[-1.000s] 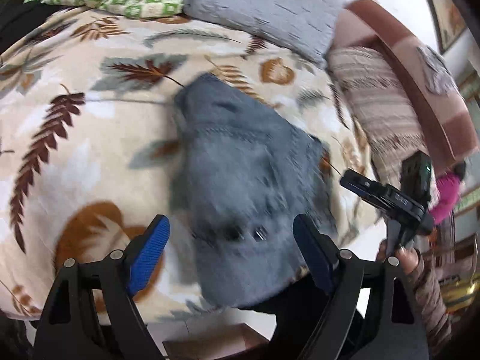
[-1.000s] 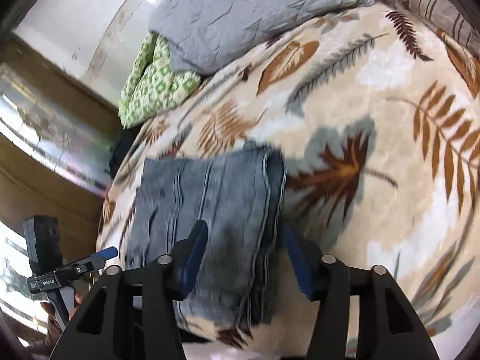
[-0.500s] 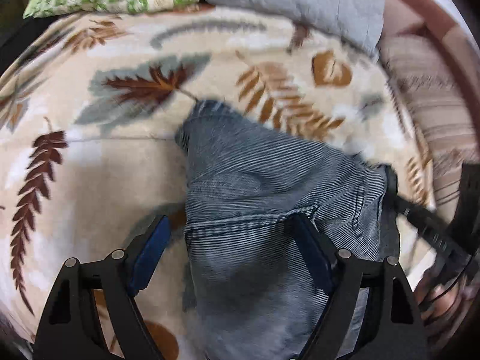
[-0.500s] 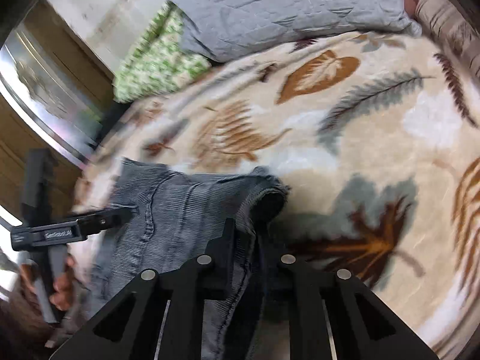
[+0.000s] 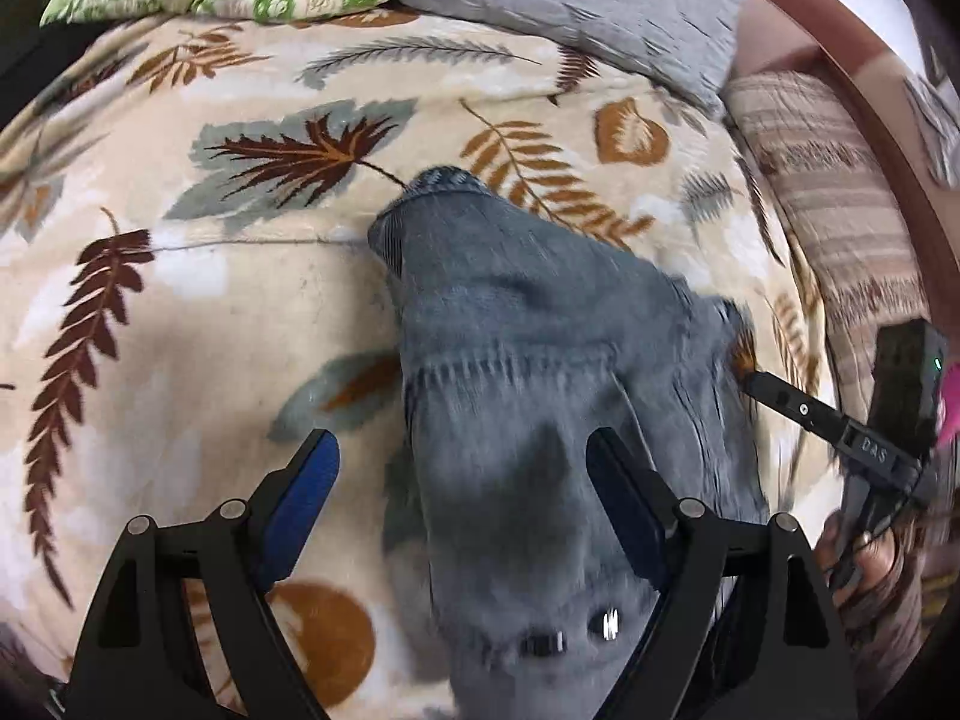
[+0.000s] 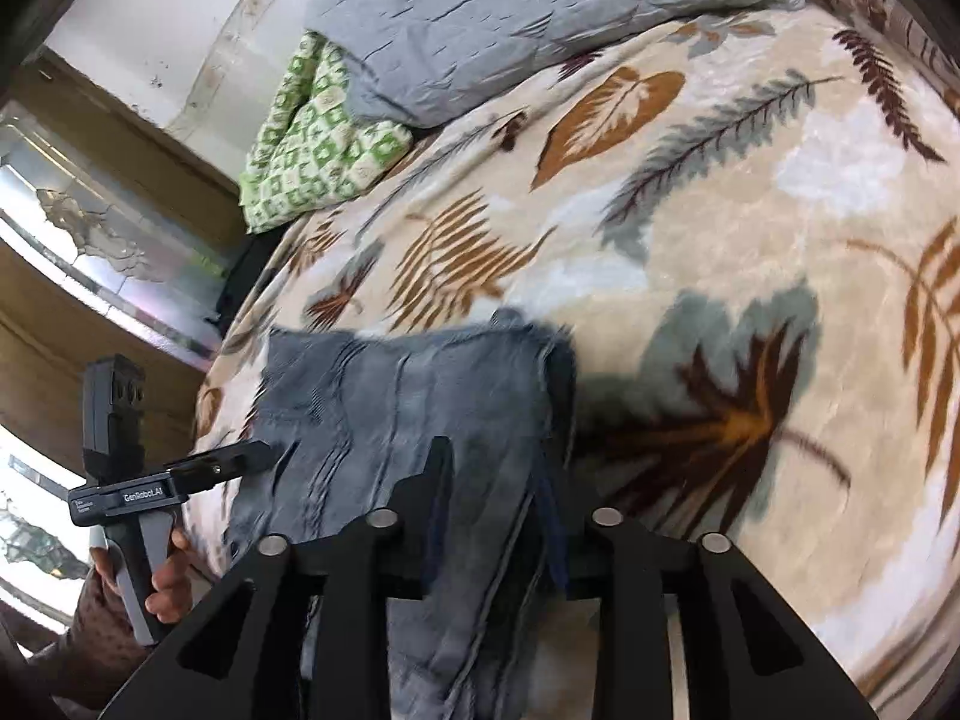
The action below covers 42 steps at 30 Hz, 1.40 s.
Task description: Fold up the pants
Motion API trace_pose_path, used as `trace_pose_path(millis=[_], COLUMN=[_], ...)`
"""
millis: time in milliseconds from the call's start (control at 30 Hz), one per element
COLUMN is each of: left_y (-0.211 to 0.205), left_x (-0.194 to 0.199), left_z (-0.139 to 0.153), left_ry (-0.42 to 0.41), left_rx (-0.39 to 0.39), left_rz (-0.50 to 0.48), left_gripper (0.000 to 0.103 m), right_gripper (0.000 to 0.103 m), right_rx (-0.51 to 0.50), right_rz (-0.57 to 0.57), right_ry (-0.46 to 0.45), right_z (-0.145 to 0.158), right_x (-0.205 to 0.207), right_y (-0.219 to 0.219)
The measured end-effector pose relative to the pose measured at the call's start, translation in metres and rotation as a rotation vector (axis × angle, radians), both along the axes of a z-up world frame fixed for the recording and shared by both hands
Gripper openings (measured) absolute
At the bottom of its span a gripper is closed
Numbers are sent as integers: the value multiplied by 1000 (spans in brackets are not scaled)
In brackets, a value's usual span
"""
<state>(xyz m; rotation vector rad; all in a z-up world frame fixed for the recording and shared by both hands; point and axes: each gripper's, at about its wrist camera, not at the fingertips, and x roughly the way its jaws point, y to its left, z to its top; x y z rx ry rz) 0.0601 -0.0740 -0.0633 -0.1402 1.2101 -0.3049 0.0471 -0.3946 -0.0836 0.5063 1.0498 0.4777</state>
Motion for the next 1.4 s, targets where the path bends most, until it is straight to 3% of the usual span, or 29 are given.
trace_pose_path(millis=[100, 267, 333, 467, 600, 700, 800, 933, 1067, 1167, 1300, 1400], left_y=[4, 19, 19, 11, 14, 8, 14, 14, 2, 4, 0, 2], left_x=[-15, -33, -40, -47, -45, -47, -53, -79, -91, -85, -86, -89], left_z=[0, -17, -19, -28, -40, -35, -30, -27, -36, -48, -46, -33], left_ry=[31, 153, 173, 152, 154, 115, 143, 153, 114, 137, 107, 125], left_rx=[-25, -178, -203, -148, -180, -126, -151, -183, -93, -106, -70, -113], left_rz=[-14, 36, 37, 32, 62, 39, 60, 11, -43, -25, -47, -65], left_gripper=[85, 86, 86, 88, 92, 92, 92, 91, 91, 91, 91, 89], right_gripper=[46, 46, 46, 46, 36, 36, 38, 40, 40, 41, 43, 47], right_rx=[-8, 0, -14, -101, -228, -286, -252, -169, -154, -141, -162, -161], right_rz=[0, -9, 16, 85, 112, 131, 121, 114, 110, 85, 89, 79], right_ry=[22, 61, 48, 2, -22, -25, -22, 3, 19, 23, 0, 27], right_z=[-5, -17, -11, 0, -6, -12, -1, 3, -10, -20, -23, -17], right_x=[-10, -18, -24, -39, -45, -44, -46, -69, -81, -81, -83, -80], right_y=[5, 12, 18, 30, 39, 43, 38, 27, 24, 21, 24, 24])
